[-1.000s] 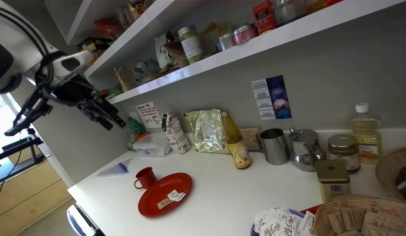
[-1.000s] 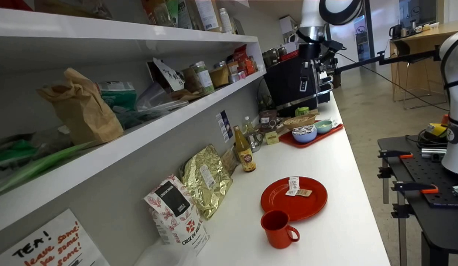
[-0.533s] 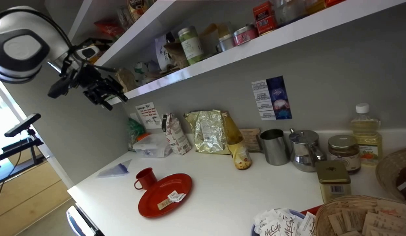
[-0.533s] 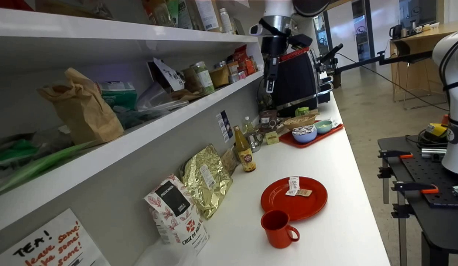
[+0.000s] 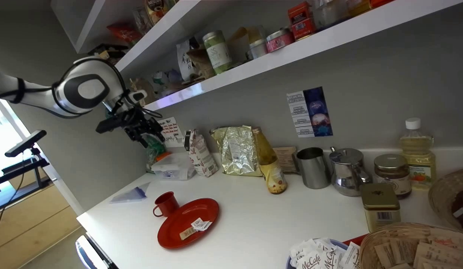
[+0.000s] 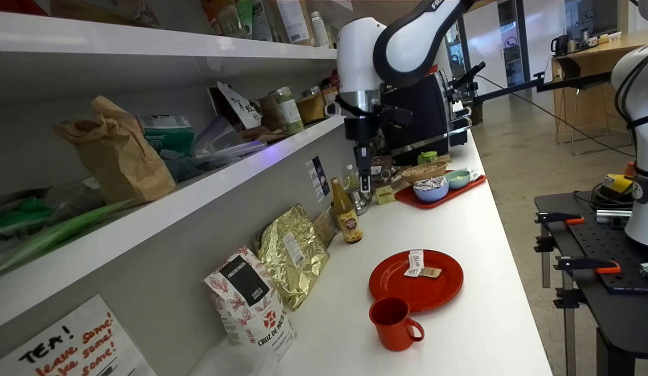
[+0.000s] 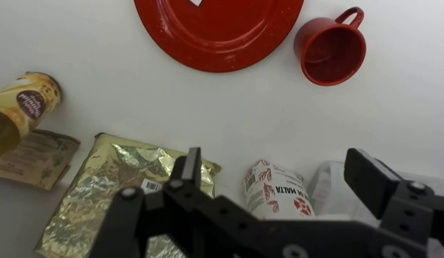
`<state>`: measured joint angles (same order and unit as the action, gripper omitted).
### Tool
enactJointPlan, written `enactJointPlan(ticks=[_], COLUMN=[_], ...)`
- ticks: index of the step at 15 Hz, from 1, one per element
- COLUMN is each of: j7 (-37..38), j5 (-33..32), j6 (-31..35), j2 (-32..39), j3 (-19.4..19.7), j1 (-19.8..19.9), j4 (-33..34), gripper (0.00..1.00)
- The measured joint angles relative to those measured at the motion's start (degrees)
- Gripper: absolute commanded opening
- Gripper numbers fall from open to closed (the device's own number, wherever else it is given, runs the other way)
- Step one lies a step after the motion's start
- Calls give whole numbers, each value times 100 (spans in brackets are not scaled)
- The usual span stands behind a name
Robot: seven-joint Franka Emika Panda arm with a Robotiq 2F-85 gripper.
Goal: Put the red mug on the red plate.
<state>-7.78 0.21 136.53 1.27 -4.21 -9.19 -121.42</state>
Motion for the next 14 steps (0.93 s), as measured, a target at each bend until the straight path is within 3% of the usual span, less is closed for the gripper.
enactJointPlan(ticks=[8,14], j7=[632,1002], j5=[-1108,-1449], j6=[153,153], j2=[1015,1397], j3=[-316,-391], j1=[-213,-496], j4=[-9,221], gripper=[100,100])
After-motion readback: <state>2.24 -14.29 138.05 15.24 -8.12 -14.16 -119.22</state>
